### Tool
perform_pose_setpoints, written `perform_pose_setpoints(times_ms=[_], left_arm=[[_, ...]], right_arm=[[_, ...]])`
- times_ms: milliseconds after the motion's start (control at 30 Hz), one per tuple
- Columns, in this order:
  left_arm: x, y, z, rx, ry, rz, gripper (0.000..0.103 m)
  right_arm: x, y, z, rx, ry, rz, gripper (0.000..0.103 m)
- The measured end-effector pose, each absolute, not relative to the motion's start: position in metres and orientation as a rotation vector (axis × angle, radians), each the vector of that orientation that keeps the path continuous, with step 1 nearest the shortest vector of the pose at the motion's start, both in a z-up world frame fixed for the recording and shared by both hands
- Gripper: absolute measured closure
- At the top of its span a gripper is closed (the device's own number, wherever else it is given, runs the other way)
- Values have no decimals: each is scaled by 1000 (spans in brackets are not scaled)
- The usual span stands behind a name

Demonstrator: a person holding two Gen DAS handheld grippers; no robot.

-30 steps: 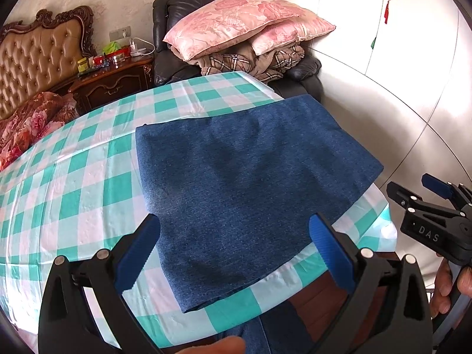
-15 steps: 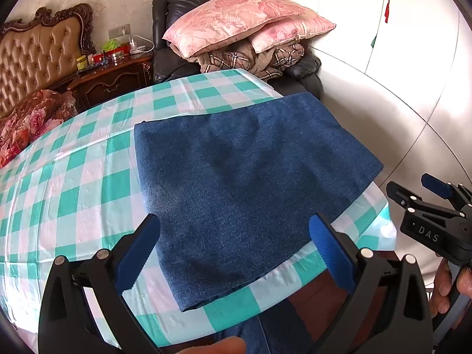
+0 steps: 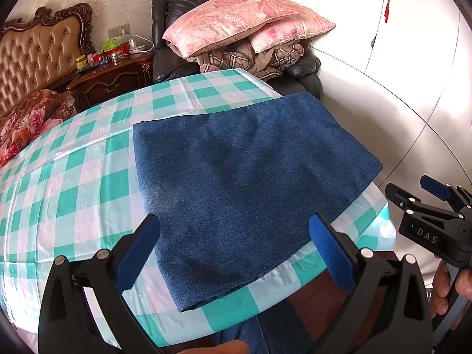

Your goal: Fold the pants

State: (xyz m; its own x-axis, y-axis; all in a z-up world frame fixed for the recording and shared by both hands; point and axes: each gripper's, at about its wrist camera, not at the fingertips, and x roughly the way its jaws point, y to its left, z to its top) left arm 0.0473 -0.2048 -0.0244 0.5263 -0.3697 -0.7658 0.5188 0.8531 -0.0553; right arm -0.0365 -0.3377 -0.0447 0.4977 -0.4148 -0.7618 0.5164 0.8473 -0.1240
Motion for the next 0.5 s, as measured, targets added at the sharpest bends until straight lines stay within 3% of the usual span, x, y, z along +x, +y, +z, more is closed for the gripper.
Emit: perform_pose_setpoints(times_ms=[500], left_arm=[[52,-187,-16,84,834,-563,2]], right_arm=[[-30,-339,-53,167,892,-553,23]])
